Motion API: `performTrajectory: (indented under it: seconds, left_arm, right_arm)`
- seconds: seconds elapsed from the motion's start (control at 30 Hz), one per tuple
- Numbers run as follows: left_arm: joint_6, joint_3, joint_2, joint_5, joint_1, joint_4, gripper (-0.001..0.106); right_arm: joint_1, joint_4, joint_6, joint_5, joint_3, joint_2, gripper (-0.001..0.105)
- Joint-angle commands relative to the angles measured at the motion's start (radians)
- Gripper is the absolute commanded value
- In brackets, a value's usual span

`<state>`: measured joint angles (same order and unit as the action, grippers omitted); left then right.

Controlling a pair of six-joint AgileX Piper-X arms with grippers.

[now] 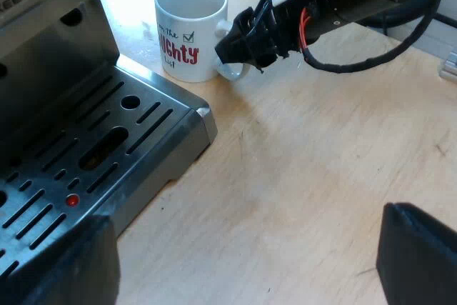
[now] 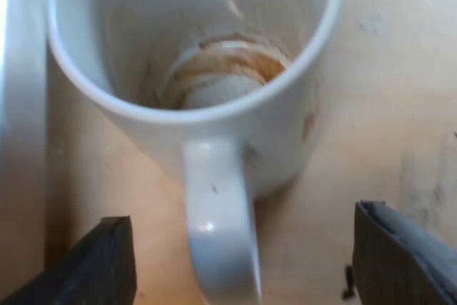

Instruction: Place mug into machine

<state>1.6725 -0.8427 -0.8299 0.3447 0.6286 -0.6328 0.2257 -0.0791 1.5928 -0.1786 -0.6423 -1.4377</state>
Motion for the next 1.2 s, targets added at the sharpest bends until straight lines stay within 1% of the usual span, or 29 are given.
performTrajectory:
  seconds: [0.03,0.13,0.27,0.47,0.57,0.63,0.83,1.2]
  left_arm:
    - [-0.018,-0.011,0.002,-0.003,0.003,0.006,0.081]
    - [-0.021,-0.011,0.002,-0.003,0.003,0.006,0.081]
    - [-0.025,-0.011,0.002,-0.003,0.003,0.006,0.081]
    - [-0.038,-0.011,0.002,-0.003,0.003,0.006,0.081]
    - [-0.039,-0.011,0.002,-0.003,0.003,0.006,0.081]
    - [-0.039,-0.011,0.002,-0.003,0.003,0.006,0.081]
    - [-0.039,-0.011,0.002,-0.003,0.003,0.006,0.081]
    - [-0.039,-0.011,0.002,-0.003,0.003,0.006,0.081]
  right_arm:
    - [0.002,0.119,0.004,-0.026,0.035,0.009,0.064]
    - [0.002,0.204,0.004,-0.034,0.088,0.011,0.064]
    - [0.002,0.298,0.006,-0.098,0.165,0.011,0.064]
    - [0.002,0.437,0.052,-0.084,0.214,-0.002,0.064]
    - [0.002,0.490,0.076,-0.053,0.218,-0.025,0.064]
    - [0.002,0.536,0.095,-0.013,0.218,-0.049,0.064]
    - [0.002,0.589,0.098,-0.010,0.218,-0.104,0.064]
    - [0.000,0.654,0.102,-0.026,0.218,-0.144,0.064]
